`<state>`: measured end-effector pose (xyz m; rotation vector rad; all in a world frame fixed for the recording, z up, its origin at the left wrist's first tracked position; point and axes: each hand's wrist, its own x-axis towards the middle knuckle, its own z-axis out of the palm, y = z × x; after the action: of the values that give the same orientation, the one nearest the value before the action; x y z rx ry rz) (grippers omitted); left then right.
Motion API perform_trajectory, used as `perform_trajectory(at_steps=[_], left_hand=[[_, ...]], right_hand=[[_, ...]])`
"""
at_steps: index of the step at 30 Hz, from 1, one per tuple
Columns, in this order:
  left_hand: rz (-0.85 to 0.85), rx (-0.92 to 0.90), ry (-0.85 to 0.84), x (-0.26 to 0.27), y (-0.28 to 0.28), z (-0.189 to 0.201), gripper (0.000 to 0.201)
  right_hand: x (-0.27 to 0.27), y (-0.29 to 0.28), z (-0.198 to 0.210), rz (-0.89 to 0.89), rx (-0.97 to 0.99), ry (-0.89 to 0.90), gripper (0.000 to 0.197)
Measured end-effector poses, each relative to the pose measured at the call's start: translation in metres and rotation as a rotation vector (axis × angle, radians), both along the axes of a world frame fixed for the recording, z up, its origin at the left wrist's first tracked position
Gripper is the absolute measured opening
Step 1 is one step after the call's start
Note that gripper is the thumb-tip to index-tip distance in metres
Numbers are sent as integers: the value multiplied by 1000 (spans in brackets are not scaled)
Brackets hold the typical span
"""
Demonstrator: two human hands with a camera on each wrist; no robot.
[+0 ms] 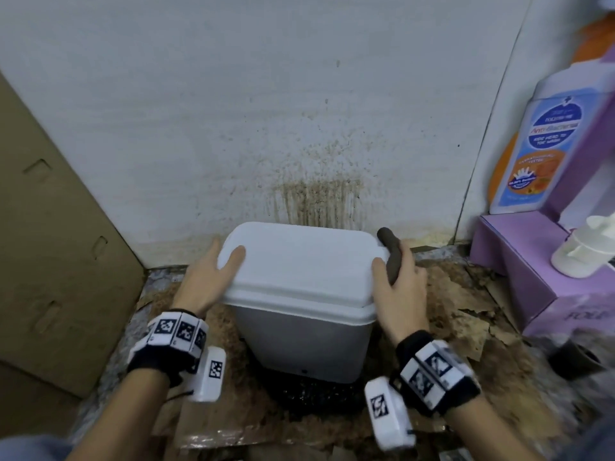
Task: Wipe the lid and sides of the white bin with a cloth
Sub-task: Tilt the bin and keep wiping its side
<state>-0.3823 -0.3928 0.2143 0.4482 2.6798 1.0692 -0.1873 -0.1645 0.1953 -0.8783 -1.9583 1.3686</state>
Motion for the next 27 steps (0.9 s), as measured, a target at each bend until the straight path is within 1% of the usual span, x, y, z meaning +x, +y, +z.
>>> perform_trajectory(at_steps=[3,5,9,14,16,19,22,24,27], left_hand=[[21,12,-30,-15,-3,5,84],[42,28,-33,-18,-3,4,84],[99,77,-24,-14,-1,-7,81],[248,122,1,2,-3,-18,79],[303,135,10,16,-1,-19,84],[398,115,27,42,4,-20,100],[368,105,49,62,7,-21,109],[364,124,4,69,10,-22,111],[392,194,-91,76,14,-25,112]], right_hand=[[8,-32,-9,1,-74,-20,57],[10,-37,-12,-5,-85,-6,56],[11,-22,-11,-36,-84,-13,49],[5,-4,-16,-2,-60,-27,48],[1,3,-18,9,-39,-37,48],[-4,16,-18,10,-18,-73,50],[-6,29,-11,-20,36,-102,47],[-8,35,-6,-19,67,-120,44],[-17,40,1,79,116,-129,47]])
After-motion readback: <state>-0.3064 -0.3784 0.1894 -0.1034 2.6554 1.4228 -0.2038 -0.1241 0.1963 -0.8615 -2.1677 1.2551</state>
